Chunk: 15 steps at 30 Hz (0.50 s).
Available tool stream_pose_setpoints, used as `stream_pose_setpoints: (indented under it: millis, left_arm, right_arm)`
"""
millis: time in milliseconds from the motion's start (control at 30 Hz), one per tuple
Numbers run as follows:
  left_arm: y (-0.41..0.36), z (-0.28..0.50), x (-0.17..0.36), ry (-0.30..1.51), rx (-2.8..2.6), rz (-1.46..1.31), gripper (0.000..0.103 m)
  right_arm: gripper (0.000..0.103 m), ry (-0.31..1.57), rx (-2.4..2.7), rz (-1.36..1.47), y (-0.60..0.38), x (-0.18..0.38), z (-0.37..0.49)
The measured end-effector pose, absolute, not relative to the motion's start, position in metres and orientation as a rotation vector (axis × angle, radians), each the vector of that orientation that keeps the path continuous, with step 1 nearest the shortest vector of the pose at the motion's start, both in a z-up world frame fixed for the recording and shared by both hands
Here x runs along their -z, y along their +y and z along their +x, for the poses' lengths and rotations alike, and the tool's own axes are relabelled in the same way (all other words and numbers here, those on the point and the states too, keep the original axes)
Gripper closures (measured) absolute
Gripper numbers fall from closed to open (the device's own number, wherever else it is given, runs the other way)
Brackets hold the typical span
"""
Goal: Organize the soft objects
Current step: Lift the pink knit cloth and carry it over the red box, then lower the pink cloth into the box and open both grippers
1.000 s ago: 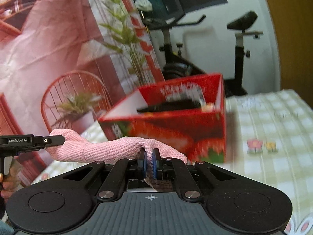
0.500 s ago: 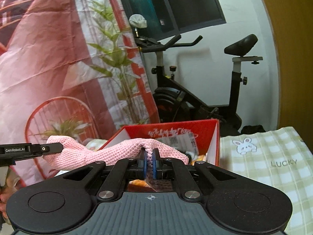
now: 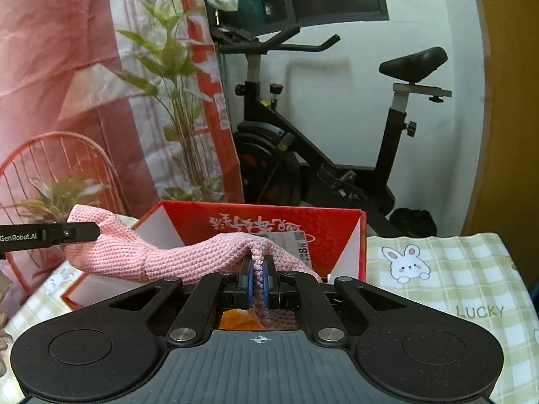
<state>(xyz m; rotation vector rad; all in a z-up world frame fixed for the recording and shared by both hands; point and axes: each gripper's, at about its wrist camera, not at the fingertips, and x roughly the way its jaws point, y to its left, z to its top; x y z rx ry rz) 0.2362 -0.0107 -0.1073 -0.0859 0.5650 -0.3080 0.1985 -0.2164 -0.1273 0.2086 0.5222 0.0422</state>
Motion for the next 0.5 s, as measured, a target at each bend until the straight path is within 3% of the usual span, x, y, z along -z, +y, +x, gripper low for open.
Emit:
stream_pose_setpoints:
  millis: [500]
  left_arm:
    - [-0.016,0.27,0.125,0.639,0.3,-0.057,0.089]
  right_arm:
    - [0.098,0.584,0.007,0.162,-0.221,0.147,0.231]
